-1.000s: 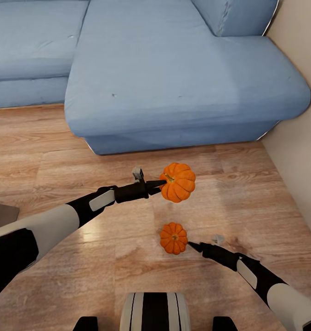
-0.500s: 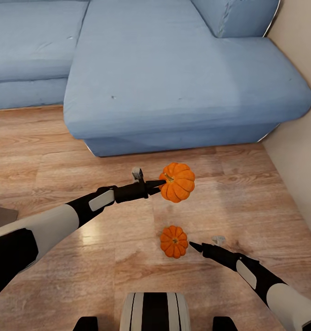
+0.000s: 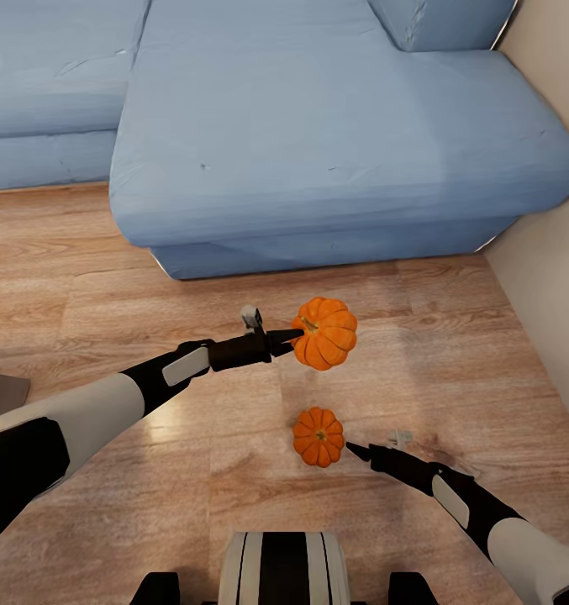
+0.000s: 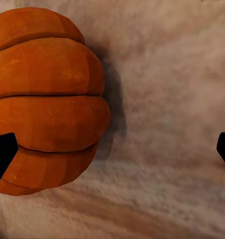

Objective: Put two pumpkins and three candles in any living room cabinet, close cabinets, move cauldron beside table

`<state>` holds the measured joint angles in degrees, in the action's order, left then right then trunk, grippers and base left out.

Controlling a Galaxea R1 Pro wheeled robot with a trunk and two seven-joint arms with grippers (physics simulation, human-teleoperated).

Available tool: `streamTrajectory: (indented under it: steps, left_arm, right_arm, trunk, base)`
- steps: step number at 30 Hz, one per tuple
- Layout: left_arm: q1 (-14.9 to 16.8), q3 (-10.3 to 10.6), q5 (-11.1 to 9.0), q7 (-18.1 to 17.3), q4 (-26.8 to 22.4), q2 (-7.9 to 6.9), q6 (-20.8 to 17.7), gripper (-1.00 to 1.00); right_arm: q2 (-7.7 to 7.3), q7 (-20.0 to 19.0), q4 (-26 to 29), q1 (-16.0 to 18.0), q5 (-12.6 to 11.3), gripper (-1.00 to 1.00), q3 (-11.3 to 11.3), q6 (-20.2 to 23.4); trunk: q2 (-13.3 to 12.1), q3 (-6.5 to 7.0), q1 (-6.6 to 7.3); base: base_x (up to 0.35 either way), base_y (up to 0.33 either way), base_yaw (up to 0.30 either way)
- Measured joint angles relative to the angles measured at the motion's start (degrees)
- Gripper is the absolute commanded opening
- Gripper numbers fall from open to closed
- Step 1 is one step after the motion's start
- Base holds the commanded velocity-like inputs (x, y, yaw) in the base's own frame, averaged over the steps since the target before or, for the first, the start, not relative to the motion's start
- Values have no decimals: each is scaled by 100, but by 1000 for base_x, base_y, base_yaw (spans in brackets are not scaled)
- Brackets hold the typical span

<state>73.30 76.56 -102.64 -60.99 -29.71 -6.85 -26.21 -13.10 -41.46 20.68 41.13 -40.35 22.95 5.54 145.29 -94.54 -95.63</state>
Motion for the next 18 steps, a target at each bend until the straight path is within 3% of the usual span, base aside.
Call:
streamTrajectory:
  steps: [18]
  left_arm:
    - [0, 0, 9, 1, -2, 11, 7, -100]
  right_arm:
    - [25, -323, 313, 0, 0, 100, 17, 26]
  trunk:
    - [0, 0, 0]
  base:
    - [0, 0, 0]
